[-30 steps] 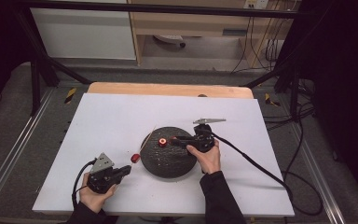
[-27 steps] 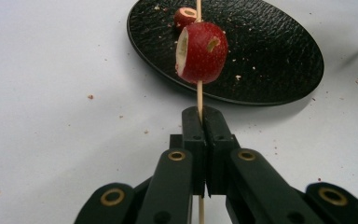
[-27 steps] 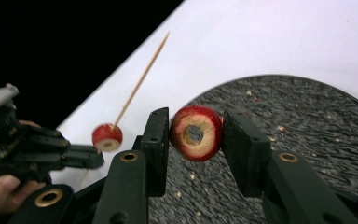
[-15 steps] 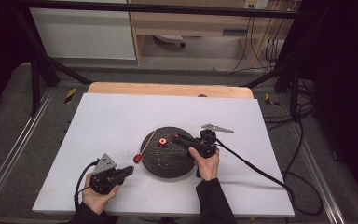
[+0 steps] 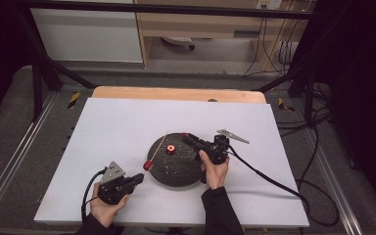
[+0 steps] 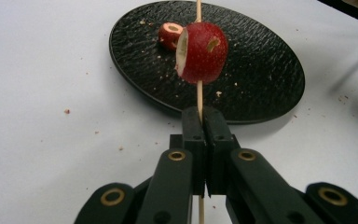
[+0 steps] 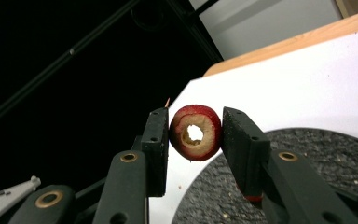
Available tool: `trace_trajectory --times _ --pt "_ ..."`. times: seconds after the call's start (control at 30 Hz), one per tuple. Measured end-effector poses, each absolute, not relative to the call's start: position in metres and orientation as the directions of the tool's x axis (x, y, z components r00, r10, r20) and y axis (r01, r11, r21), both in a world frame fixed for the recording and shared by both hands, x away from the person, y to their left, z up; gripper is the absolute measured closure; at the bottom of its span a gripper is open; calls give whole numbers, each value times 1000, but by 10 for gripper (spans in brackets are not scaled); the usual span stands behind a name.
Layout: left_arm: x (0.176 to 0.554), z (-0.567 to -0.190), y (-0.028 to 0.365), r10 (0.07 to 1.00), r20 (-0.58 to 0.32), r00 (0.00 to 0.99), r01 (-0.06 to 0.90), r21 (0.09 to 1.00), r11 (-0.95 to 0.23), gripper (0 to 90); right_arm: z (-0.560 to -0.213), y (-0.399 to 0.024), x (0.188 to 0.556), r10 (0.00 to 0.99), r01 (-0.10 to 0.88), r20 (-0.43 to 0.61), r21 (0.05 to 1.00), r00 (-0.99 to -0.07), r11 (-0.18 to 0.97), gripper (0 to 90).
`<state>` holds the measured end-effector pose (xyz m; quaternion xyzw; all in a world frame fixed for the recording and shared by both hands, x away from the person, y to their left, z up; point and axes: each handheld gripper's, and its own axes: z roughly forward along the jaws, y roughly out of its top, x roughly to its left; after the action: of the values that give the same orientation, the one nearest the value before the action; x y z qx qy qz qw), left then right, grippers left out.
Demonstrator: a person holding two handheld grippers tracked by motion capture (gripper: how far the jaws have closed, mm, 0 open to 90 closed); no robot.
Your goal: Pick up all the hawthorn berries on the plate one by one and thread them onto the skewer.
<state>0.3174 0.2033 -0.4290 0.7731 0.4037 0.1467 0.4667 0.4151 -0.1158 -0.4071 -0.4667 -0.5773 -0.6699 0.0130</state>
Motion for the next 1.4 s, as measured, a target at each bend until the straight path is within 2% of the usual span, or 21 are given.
trace_trajectory --times 0.3,1.1,1.4 --pt "318 -427 194 763 -157 627 485 845 -225 884 -401 -118 418 487 528 680 733 -548 -429 630" --pt "320 -421 161 736 -165 657 469 854 -227 884 -397 -122 427 437 443 719 684 -540 -579 631" --pt "320 -420 156 727 -166 666 466 854 -232 884 -397 -122 428 422 444 729 672 -540 -592 631"
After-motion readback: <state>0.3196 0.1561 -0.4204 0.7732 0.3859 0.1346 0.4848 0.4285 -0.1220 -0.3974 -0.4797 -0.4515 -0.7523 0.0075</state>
